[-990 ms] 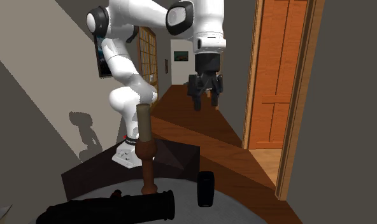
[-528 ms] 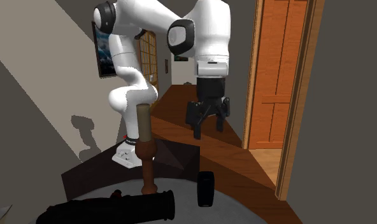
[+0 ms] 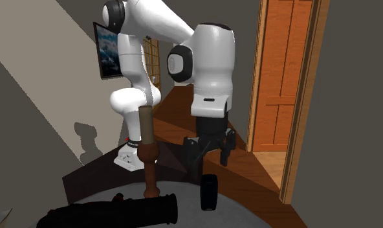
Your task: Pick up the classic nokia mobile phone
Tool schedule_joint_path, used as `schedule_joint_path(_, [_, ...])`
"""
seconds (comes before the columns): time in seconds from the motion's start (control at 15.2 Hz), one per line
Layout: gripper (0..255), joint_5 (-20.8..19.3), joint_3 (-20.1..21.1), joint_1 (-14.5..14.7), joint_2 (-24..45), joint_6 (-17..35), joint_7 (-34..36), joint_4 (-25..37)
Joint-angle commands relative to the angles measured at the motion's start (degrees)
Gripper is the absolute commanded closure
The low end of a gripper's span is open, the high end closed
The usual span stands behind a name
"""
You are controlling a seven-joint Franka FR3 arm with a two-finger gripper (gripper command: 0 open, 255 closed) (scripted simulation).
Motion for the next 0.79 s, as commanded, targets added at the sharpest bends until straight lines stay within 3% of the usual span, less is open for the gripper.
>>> schedule_joint_path(0.0, [0,0.4,-0.2,-0.1,1.1,1.5,-0.3,-0.4])
schedule_joint_path(0.4, [0,1.3,-0.3,-0.1,3.4,5.1,-0.9,-1.9])
schedule_joint_path(0.46, [255,1.3,-0.3,-0.1,3.5,5.1,-1.0,-1.8])
schedule_joint_path(0.73, [255,1.3,-0.3,-0.1,3.5,5.2,-0.9,-1.9])
